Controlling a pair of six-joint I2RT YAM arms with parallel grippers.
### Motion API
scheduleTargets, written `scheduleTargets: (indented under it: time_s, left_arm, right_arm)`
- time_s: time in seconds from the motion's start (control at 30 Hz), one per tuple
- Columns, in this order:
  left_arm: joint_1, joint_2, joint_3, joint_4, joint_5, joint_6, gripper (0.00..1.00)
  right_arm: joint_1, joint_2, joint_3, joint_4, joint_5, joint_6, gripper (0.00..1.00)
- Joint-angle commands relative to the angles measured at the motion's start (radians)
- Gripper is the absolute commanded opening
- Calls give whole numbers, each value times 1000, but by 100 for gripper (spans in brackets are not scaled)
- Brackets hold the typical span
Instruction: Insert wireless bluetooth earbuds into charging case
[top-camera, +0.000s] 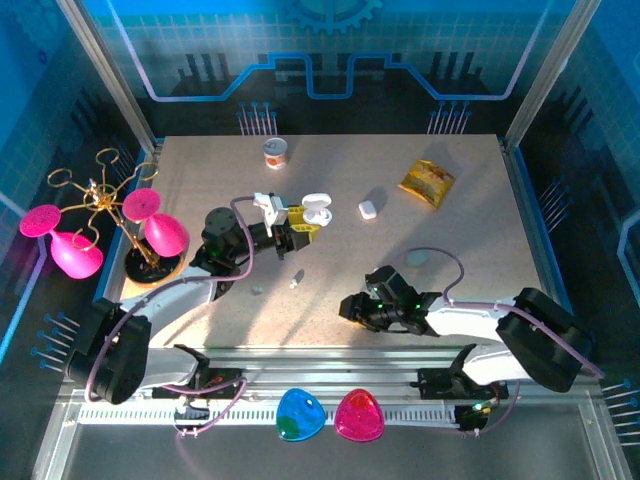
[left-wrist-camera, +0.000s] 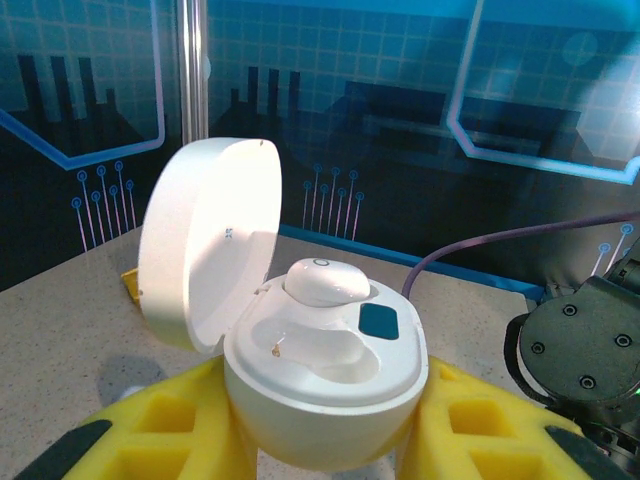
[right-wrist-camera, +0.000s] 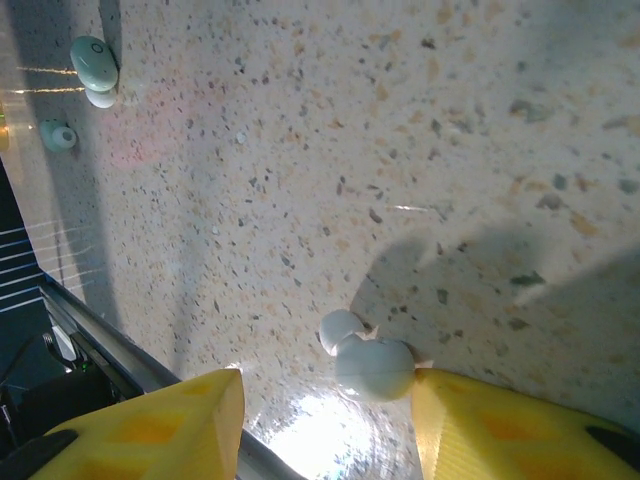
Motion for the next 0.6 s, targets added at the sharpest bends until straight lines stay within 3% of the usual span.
scheduleTargets:
  time_s: [0.0,0.33,0.57]
  left_arm:
    - [9,-34,-18,32,-11,29,24]
    - [21,-65,-37,7,-32,42,24]
    - [29,-61,-42,10,-36,39,24]
  right_arm:
    - [-17,21,51,8,-8,-46,45]
    - [-60,73,104,-7,-52,-105,41]
    - [-38,-39,105,-183,53,-172,41]
